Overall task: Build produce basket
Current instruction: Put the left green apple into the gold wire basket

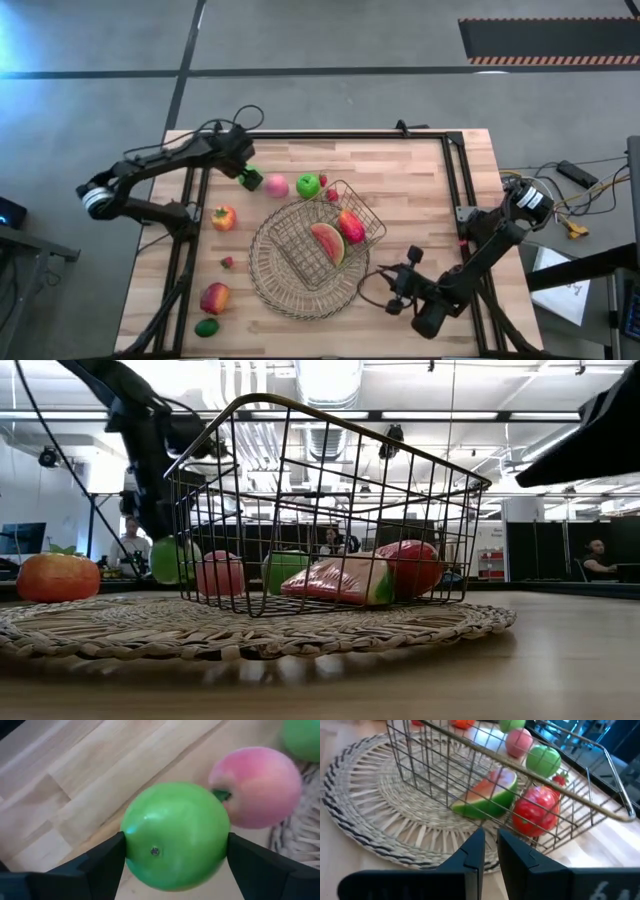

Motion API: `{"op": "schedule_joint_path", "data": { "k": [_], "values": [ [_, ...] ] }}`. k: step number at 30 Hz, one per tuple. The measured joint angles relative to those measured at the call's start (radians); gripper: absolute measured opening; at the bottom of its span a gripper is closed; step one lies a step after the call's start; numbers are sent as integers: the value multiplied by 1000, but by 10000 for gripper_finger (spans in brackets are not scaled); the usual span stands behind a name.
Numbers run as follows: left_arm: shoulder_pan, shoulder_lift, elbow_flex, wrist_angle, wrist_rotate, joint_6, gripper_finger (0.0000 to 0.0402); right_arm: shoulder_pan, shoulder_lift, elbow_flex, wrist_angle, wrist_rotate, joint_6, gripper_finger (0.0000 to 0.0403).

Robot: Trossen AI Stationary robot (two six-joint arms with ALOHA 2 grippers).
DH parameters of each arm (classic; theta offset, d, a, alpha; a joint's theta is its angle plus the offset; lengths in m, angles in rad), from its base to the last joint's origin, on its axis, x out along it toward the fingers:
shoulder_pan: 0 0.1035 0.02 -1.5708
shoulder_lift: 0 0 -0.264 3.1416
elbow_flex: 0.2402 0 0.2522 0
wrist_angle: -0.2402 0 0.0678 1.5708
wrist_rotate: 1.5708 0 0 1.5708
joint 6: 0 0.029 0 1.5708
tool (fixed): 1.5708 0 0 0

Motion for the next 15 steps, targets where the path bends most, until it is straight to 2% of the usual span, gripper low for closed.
{"op": "schedule_joint_path", "data": {
  "k": [7, 12, 15],
  "values": [
    [-12, -195, -54, 52, 34, -32, 293, -1, 0, 56, -8, 0, -160, 43],
    [-38, -331, -114, 216, 143, -58, 293, -4, -1, 109, -10, 0, -388, 43],
    [-68, -395, -168, 376, 221, -84, 293, -15, 0, 149, -7, 0, -424, 43]
  ]
}}
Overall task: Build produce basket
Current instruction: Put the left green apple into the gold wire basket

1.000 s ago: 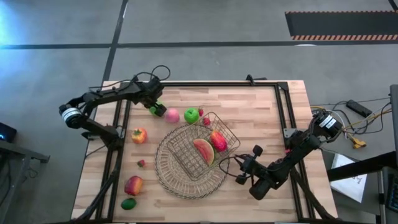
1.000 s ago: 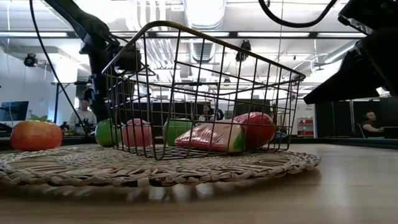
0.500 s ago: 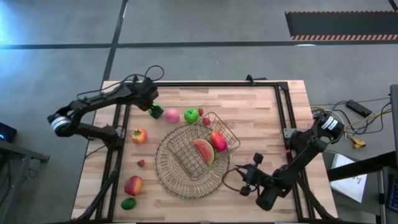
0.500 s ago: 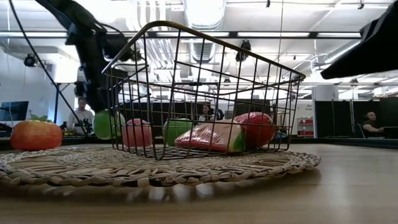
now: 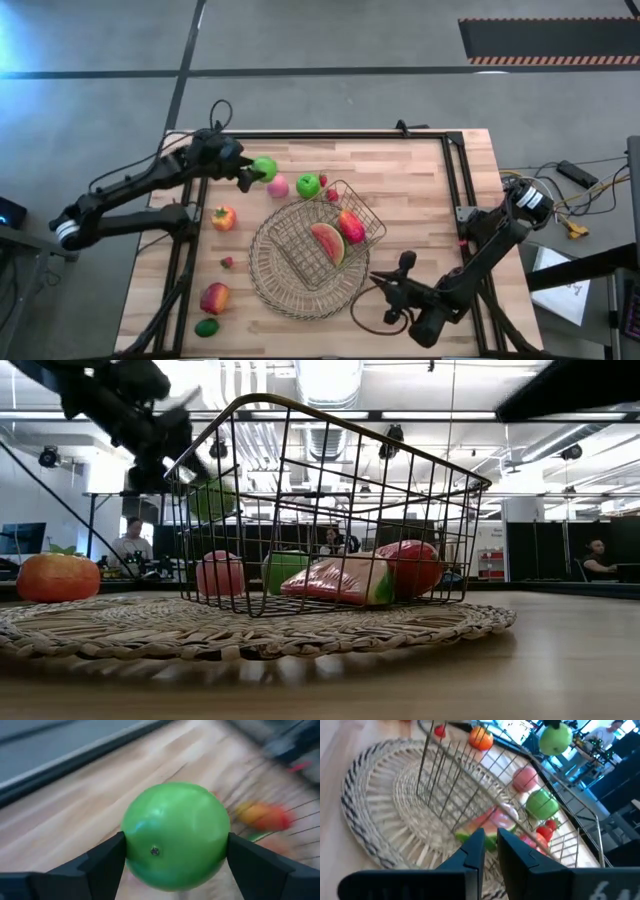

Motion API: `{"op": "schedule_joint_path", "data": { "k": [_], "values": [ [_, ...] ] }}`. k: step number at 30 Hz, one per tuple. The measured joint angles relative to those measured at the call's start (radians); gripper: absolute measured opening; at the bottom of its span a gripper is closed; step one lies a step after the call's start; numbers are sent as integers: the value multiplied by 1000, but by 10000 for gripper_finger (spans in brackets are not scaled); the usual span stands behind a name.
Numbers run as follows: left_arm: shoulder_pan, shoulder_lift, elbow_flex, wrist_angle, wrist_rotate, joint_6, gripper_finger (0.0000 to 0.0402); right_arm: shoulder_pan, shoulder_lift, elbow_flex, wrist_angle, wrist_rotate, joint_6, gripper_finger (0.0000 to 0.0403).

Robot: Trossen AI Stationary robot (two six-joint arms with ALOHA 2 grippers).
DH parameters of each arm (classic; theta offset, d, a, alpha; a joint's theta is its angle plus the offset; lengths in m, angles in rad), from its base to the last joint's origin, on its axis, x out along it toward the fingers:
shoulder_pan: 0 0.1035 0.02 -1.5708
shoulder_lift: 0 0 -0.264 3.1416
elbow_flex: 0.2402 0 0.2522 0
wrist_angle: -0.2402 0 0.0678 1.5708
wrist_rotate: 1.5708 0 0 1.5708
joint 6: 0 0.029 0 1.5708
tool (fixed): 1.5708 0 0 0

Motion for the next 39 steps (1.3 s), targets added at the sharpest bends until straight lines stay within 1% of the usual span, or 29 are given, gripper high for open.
{"op": "schedule_joint_path", "data": {
  "k": [5, 9, 13, 15, 17, 22, 25, 28, 32, 35, 39],
  "values": [
    [-70, -55, -109, 305, 148, -73, 293, -60, 0, 26, 0, 14, -38, 43],
    [-146, -60, -179, 529, 175, -133, 293, -119, -1, 18, 0, 73, -27, 49],
    [-237, -37, -220, 689, 179, -136, 293, -183, -1, 17, 65, 78, -53, 76],
    [-282, -19, -222, 727, 179, -136, 293, -207, -1, 17, 151, 76, -141, 97],
    [-327, 1, -220, 764, 179, -134, 293, -225, -1, 17, 269, 61, -264, 121],
    [-425, 64, -220, 912, 179, -132, 293, -267, -2, 17, 580, -55, -614, 174],
    [-464, 104, -220, 986, 180, -132, 293, -290, -1, 17, 720, -122, -737, 192],
    [-489, 141, -220, 1030, 180, -133, 293, -311, -1, 17, 812, -173, -791, 195],
    [-514, 187, -216, 1058, 179, -132, 293, -337, 1, 16, 917, -237, -839, 183],
    [-529, 223, -213, 1097, 179, -133, 293, -361, 1, 16, 978, -247, -850, 171],
    [-540, 269, -213, 1158, 179, -134, 293, -405, 1, 16, 987, -267, -850, 153]
  ]
}}
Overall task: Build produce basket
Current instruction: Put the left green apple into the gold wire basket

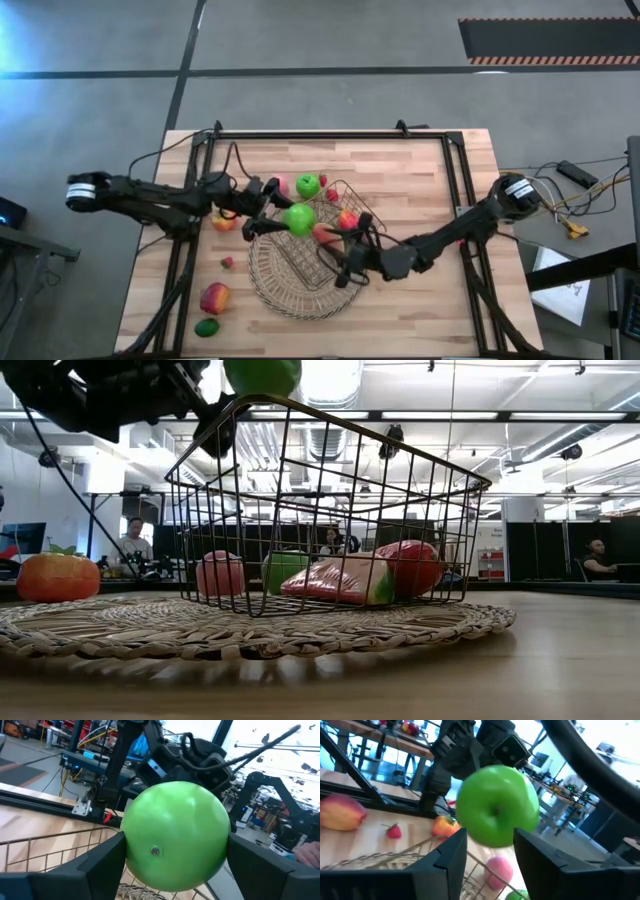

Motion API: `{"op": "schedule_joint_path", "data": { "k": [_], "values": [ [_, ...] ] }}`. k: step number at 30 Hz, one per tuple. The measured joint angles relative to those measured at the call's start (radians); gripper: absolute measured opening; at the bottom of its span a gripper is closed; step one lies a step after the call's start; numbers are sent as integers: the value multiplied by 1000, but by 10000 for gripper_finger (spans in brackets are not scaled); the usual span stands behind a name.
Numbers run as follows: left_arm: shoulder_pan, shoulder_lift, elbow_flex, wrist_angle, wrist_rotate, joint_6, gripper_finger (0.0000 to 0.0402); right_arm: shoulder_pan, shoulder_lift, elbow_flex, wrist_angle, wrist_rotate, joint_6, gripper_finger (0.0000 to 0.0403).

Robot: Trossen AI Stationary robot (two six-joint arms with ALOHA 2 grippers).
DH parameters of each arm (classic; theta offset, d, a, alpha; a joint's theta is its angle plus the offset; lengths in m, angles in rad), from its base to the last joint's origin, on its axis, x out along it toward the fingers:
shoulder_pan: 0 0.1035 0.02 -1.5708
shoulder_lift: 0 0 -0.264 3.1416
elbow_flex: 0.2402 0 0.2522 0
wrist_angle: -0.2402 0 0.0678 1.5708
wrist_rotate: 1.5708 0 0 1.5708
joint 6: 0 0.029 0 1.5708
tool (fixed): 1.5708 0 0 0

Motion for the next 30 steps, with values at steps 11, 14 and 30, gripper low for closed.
{"op": "schedule_joint_path", "data": {
  "k": [11, 14, 30],
  "values": [
    [-2, 86, 0, 81, -3, -25, 293, -56, 0, 3, 7, -102, -28, 100],
    [-2, 96, 1, 94, -3, -26, 293, -56, 0, 3, 7, -106, -40, 86],
    [-5, 93, 1, 135, -4, -45, 293, -72, 36, 3, 1, -103, -104, 10]
  ]
}}
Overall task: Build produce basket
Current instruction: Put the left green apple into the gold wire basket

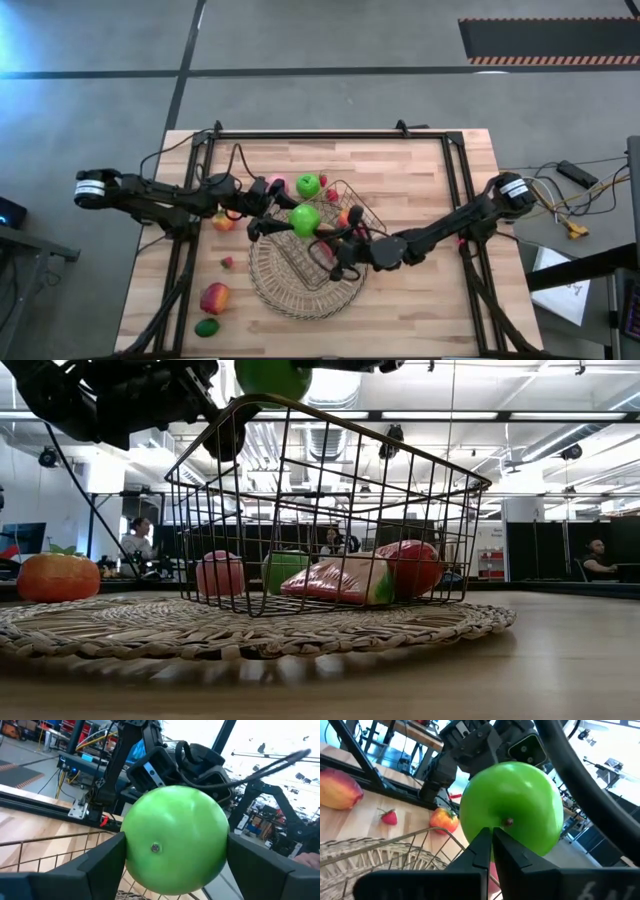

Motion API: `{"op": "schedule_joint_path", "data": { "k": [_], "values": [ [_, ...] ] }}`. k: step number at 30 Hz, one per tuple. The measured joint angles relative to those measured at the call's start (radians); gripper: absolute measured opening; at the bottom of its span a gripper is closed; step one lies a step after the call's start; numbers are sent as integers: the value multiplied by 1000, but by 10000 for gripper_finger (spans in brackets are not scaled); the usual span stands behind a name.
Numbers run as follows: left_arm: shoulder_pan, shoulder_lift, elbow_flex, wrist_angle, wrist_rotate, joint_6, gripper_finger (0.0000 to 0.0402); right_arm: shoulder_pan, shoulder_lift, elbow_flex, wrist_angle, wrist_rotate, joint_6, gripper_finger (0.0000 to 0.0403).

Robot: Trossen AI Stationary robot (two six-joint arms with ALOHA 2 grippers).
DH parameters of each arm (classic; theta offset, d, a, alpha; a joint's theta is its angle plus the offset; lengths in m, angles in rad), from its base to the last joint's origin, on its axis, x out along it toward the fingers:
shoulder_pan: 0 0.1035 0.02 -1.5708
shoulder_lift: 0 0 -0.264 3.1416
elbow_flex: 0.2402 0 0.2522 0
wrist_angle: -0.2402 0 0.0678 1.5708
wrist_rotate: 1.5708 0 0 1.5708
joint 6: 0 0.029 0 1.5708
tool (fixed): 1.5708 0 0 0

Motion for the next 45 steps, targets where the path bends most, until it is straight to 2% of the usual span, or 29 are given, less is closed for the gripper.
{"op": "schedule_joint_path", "data": {
  "k": [10, 20, 26, 30, 39, 41, 45],
  "values": [
    [-1, 0, -3, 10, -2, -1, 293, 4, -15, 6, -3, 1, 12, 8],
    [-1, 1, -9, 2, -2, 3, 293, 19, -16, 6, -78, 4, 101, 8],
    [-1, 1, -9, -12, -3, 5, 293, 53, -19, 6, -103, 95, 104, 10],
    [-1, 1, -9, -16, -3, 5, 293, 79, -43, 7, -107, 102, 96, 28],
    [-1, 2, -9, -18, -4, 22, 293, 78, -57, 7, -88, 98, 37, 106],
    [-1, 2, -9, -18, -4, 22, 293, 68, -53, 7, -88, 90, 46, 112],
    [-1, 2, -8, -18, -5, 22, 293, 38, -39, 7, -74, 4, 62, 107]
  ]
}}
